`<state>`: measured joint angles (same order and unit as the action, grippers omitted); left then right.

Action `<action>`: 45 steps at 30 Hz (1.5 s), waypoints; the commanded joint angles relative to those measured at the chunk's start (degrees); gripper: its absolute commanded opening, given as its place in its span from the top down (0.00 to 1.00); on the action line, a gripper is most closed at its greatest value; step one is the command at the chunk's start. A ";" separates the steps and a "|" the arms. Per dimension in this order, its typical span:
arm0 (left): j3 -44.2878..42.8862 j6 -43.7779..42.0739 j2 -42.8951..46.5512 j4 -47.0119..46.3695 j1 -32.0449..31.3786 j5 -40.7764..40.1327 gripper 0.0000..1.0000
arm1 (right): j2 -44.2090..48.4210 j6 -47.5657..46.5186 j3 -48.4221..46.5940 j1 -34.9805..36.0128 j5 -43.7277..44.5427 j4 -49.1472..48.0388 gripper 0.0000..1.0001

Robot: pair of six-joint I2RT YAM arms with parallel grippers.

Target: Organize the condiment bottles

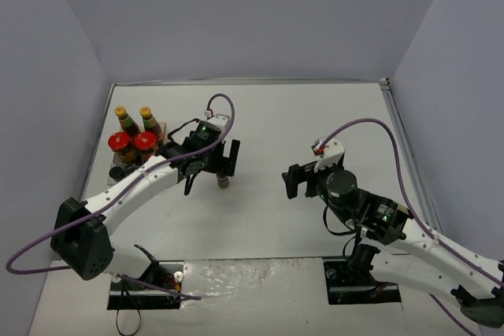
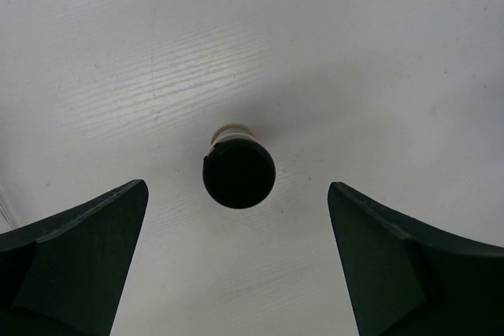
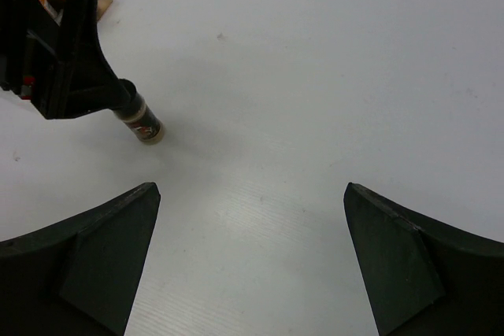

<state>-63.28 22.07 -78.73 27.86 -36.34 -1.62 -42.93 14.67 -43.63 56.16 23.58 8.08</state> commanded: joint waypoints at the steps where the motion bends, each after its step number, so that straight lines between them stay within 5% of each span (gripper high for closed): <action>1: -5.39 2.36 -3.18 0.35 -1.80 -6.80 0.07 | 1.17 2.56 0.38 -0.44 3.40 -0.55 0.00; 7: -6.37 5.09 -7.15 2.42 -3.93 -9.08 0.24 | 1.69 2.82 1.09 -0.53 3.47 -0.32 0.00; 14: -5.29 6.61 -5.88 3.75 -4.00 -10.96 0.64 | 1.24 2.68 1.56 -0.53 3.49 -0.38 0.00; 19: -4.83 6.84 -5.74 3.34 -4.00 -10.69 0.74 | 1.71 2.91 2.06 -0.53 3.40 -0.34 0.00; 25: -5.68 7.17 -4.91 5.42 -3.84 -11.35 1.00 | 3.31 3.35 2.58 -0.53 3.04 -0.34 0.00; 33: -7.09 5.22 4.31 12.99 3.18 -15.06 1.00 | 3.30 3.12 2.44 -0.53 2.61 -0.31 0.00; 45: -5.51 -1.96 12.28 15.68 23.69 -12.92 1.00 | 2.31 2.45 2.12 -0.62 2.14 -0.52 0.00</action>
<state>-67.05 23.80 -67.32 43.62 -17.81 -14.82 -40.07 17.10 -40.71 55.86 24.85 10.56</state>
